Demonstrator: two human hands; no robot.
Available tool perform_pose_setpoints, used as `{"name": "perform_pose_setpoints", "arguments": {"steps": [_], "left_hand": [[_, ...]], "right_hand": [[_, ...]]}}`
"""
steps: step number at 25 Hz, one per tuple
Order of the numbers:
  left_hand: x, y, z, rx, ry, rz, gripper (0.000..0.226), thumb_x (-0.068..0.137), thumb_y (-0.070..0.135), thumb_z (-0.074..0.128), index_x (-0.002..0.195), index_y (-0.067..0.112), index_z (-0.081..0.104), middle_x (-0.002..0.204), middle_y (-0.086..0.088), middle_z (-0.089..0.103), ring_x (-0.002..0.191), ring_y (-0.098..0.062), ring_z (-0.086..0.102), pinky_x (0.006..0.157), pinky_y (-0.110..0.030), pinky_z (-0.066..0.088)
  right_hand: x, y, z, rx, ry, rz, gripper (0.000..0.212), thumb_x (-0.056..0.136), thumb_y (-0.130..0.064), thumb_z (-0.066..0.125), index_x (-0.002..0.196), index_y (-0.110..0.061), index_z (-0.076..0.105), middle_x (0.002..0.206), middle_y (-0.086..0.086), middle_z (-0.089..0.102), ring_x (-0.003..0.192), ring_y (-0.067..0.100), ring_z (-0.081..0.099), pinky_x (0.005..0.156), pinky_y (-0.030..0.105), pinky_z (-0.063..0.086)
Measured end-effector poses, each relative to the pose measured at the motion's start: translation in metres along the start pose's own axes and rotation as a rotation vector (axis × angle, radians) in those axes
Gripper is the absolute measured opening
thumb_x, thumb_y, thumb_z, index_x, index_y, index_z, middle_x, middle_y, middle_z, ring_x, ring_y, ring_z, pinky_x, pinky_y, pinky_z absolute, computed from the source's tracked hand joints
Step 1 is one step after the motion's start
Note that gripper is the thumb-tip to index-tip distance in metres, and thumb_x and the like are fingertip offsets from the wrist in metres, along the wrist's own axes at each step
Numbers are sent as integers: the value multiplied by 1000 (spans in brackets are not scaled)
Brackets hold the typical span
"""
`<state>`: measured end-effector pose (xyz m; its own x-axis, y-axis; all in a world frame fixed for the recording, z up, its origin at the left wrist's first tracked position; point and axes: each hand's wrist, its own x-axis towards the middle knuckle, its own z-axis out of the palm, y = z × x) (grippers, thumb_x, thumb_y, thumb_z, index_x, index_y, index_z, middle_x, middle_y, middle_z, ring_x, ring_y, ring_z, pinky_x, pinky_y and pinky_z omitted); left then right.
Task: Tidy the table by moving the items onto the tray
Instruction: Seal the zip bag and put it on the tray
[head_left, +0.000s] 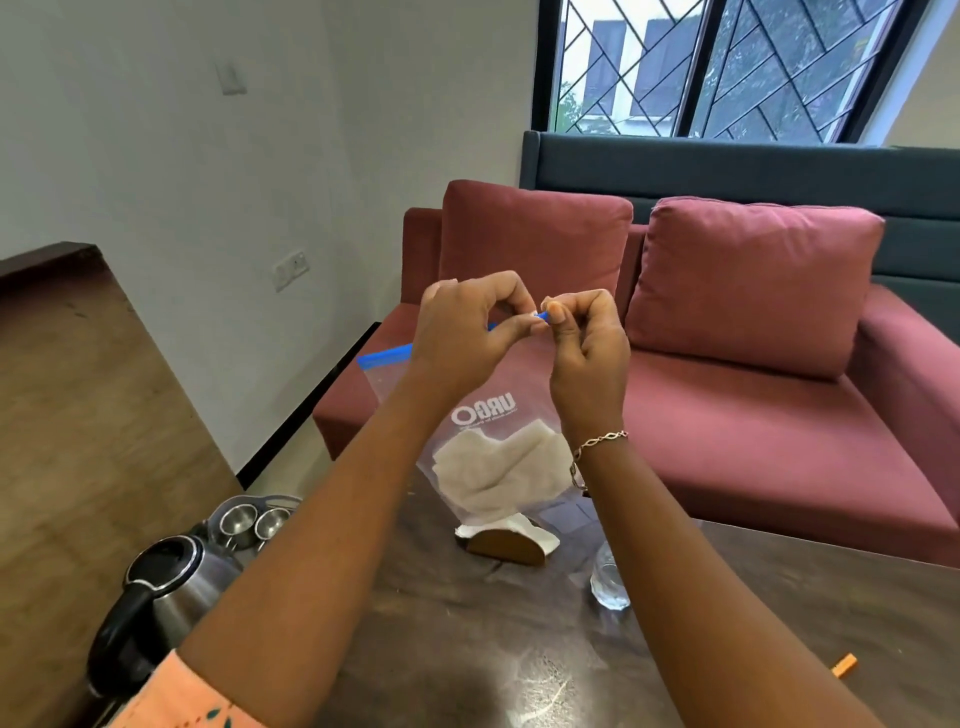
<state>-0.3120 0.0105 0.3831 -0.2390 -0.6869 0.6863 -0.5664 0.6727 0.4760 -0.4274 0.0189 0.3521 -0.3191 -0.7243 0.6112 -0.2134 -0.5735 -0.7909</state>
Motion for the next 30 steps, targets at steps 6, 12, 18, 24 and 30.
{"name": "perform_pose_setpoints", "arguments": {"steps": [6,12,18,24,30], "left_hand": [[1,-20,-10,75,12,-70,21,71,36,64,69,15,64,70,9,65,68,-16,61,90,-60,42],[2,-34,-22,122,-7,-107,19,70,39,65,68,20,61,74,10,65,74,-12,59,92,-58,41],[6,-33,-29,177,-11,-123,18,76,28,72,66,23,56,74,10,64,75,-16,60,98,-58,35],[-7,-32,-21,-341,38,-341,11,80,16,69,86,18,60,88,3,69,83,-9,66,79,-22,52],[-29,-31,4,-720,135,-558,6,84,7,61,84,1,63,73,1,73,73,-10,69,70,-19,55]], "right_hand": [[20,7,-18,-54,231,30,23,92,-11,48,74,-23,42,72,-9,52,63,-11,51,61,5,37],[38,16,-40,-117,338,86,21,93,-13,45,75,-21,42,67,-14,42,55,-13,44,58,9,34],[42,18,-47,-145,363,112,11,95,-15,42,84,-13,45,67,-14,42,56,-8,43,59,9,34],[37,4,-38,177,369,230,23,97,-21,36,75,-26,42,66,1,54,58,16,58,54,29,54],[44,-16,-41,502,279,355,21,99,-20,33,81,-18,42,46,-4,62,39,8,58,40,21,50]]}}
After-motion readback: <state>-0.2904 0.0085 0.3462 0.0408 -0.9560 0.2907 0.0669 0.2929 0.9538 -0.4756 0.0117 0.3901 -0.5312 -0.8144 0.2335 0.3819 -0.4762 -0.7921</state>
